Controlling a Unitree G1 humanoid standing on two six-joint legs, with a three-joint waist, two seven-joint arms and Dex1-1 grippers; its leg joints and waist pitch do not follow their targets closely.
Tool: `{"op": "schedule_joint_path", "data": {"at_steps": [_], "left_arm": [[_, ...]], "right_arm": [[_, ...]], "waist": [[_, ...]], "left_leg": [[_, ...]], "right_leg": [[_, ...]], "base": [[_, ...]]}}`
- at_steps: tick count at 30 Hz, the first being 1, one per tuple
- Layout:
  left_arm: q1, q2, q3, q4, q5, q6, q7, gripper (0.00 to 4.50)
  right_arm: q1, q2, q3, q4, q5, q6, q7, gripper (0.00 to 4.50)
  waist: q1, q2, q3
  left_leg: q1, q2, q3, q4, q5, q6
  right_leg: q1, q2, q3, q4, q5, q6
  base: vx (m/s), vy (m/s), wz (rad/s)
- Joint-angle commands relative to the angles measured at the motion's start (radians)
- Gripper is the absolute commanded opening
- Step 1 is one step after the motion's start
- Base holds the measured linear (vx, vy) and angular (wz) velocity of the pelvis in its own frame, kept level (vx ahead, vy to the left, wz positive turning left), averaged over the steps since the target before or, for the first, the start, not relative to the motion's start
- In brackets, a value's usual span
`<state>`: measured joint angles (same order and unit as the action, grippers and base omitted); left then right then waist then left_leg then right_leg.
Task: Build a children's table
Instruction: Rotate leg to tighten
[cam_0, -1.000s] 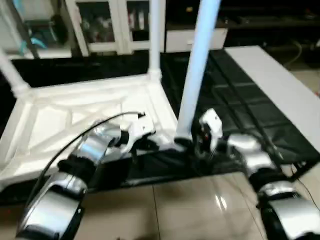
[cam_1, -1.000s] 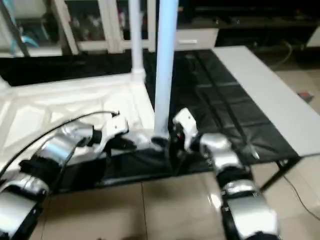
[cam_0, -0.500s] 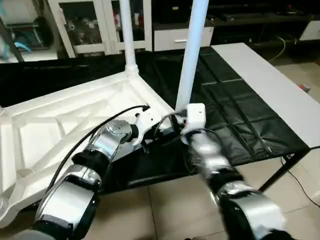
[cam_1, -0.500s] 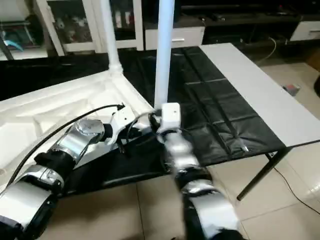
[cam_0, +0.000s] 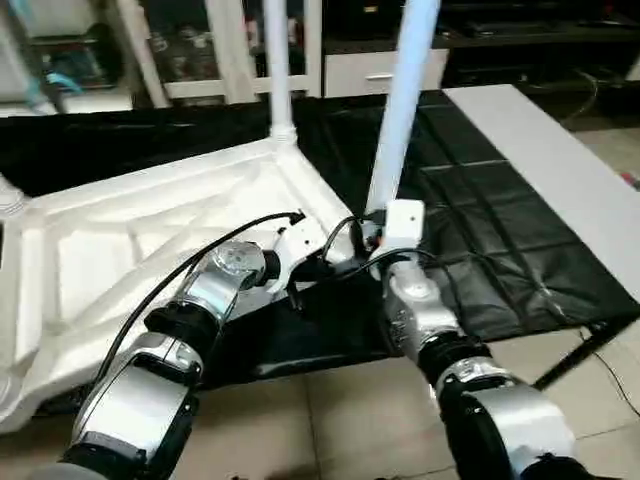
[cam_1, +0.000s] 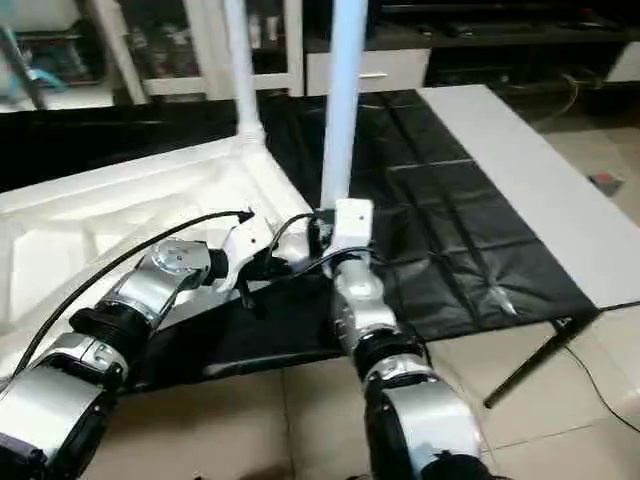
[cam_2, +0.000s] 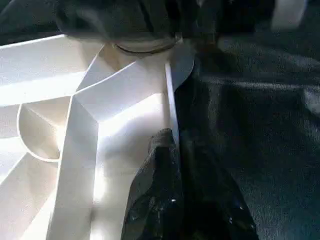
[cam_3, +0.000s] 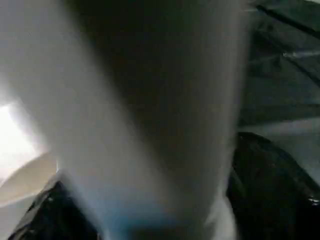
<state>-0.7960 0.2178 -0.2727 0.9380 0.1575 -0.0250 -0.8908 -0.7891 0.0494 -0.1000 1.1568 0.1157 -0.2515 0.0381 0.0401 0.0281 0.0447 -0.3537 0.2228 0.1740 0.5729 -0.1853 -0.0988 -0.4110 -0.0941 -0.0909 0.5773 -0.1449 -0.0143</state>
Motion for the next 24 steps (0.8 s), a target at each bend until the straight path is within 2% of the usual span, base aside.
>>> {"op": "schedule_joint_path", "data": {"at_steps": [1,2,3,6,7,9,10,14,17,18,24], "left_arm": [[0.037,0.014,-0.045,0.028,0.035,0.004,-0.045,0.00],[0.038,0.017,-0.047,0.026,0.035,0.004,-0.051,0.00],[0.041,0.021,-0.050,0.025,0.034,0.004,-0.062,0.00],[0.043,0.022,-0.050,0.023,0.035,0.003,-0.069,0.00],[0.048,0.024,-0.051,0.018,0.032,0.004,-0.089,0.00],[0.053,0.027,-0.055,0.010,0.029,0.005,-0.109,0.00],[0.060,0.032,-0.062,-0.002,0.024,0.009,-0.142,0.00],[0.073,0.039,-0.072,-0.023,0.015,0.016,-0.192,0.00],[0.096,0.053,-0.088,-0.070,0.000,0.033,-0.272,0.00],[0.108,0.061,-0.101,-0.096,-0.004,0.044,-0.315,0.00],[0.122,0.073,-0.117,-0.128,0.001,0.056,-0.361,0.00]], "right_arm": [[-0.012,-0.044,-0.019,-0.061,0.024,0.005,0.054,4.10],[-0.005,-0.060,-0.014,-0.080,0.033,0.015,0.117,4.10],[0.014,-0.111,0.011,-0.119,0.049,0.075,0.308,4.10],[0.028,-0.147,0.032,-0.141,0.058,0.118,0.443,4.10],[0.046,-0.193,0.056,-0.162,0.064,0.132,0.577,4.10],[0.055,-0.221,0.058,-0.176,0.082,0.151,0.667,4.10],[0.061,-0.254,0.060,-0.179,0.093,0.152,0.766,4.10],[0.068,-0.290,0.073,-0.174,0.085,0.137,0.874,4.10],[0.089,-0.340,0.123,-0.191,0.064,0.137,1.027,4.10],[0.101,-0.368,0.158,-0.205,0.045,0.131,1.106,4.10],[0.108,-0.411,0.212,-0.209,-0.009,0.101,1.182,4.10]], "waist": [[0.000,0.006,-0.067],[0.001,0.004,-0.067],[-0.001,0.004,-0.067],[0.008,0.002,-0.069],[0.013,0.003,-0.069],[0.021,0.000,-0.069],[0.024,0.001,-0.068],[0.029,0.003,-0.065],[0.033,0.002,-0.066],[0.034,0.002,-0.065],[0.048,0.002,-0.065]], "left_leg": [[0.002,0.000,0.011,-0.067,-0.251,0.051],[0.002,0.000,0.012,-0.066,-0.241,0.058],[0.001,-0.002,0.013,-0.064,-0.242,0.073],[-0.001,0.001,0.013,-0.059,-0.206,0.100],[-0.002,0.004,0.013,-0.059,-0.193,0.100],[-0.002,0.005,0.015,-0.057,-0.196,0.109],[-0.002,0.005,0.016,-0.057,-0.200,0.108],[-0.001,0.008,0.014,-0.059,-0.230,0.091],[0.002,0.008,0.014,-0.059,-0.246,0.084],[0.001,0.009,0.013,-0.060,-0.244,0.086],[0.008,0.010,0.015,-0.060,-0.252,0.079]], "right_leg": [[0.058,-0.041,0.041,-0.048,-0.161,-0.255],[0.060,-0.041,0.040,-0.048,-0.154,-0.258],[0.061,-0.037,0.039,-0.047,-0.146,-0.266],[0.065,-0.039,0.039,-0.043,-0.106,-0.276],[0.064,-0.043,0.040,-0.042,-0.101,-0.282],[0.067,-0.040,0.037,-0.042,-0.108,-0.285],[0.067,-0.041,0.036,-0.044,-0.125,-0.284],[0.062,-0.044,0.036,-0.050,-0.199,-0.277],[0.062,-0.044,0.036,-0.055,-0.226,-0.272],[0.062,-0.043,0.036,-0.053,-0.222,-0.275],[0.055,-0.043,0.037,-0.057,-0.247,-0.268]], "base": [[0.000,0.000,0.00],[0.000,0.000,0.00],[0.000,0.000,0.00],[0.000,0.000,0.00],[0.000,0.000,0.00],[0.000,0.000,0.00],[0.000,0.000,0.00],[0.000,0.000,0.00],[0.000,0.000,0.00],[0.000,0.000,0.00],[0.000,0.000,0.00]]}}
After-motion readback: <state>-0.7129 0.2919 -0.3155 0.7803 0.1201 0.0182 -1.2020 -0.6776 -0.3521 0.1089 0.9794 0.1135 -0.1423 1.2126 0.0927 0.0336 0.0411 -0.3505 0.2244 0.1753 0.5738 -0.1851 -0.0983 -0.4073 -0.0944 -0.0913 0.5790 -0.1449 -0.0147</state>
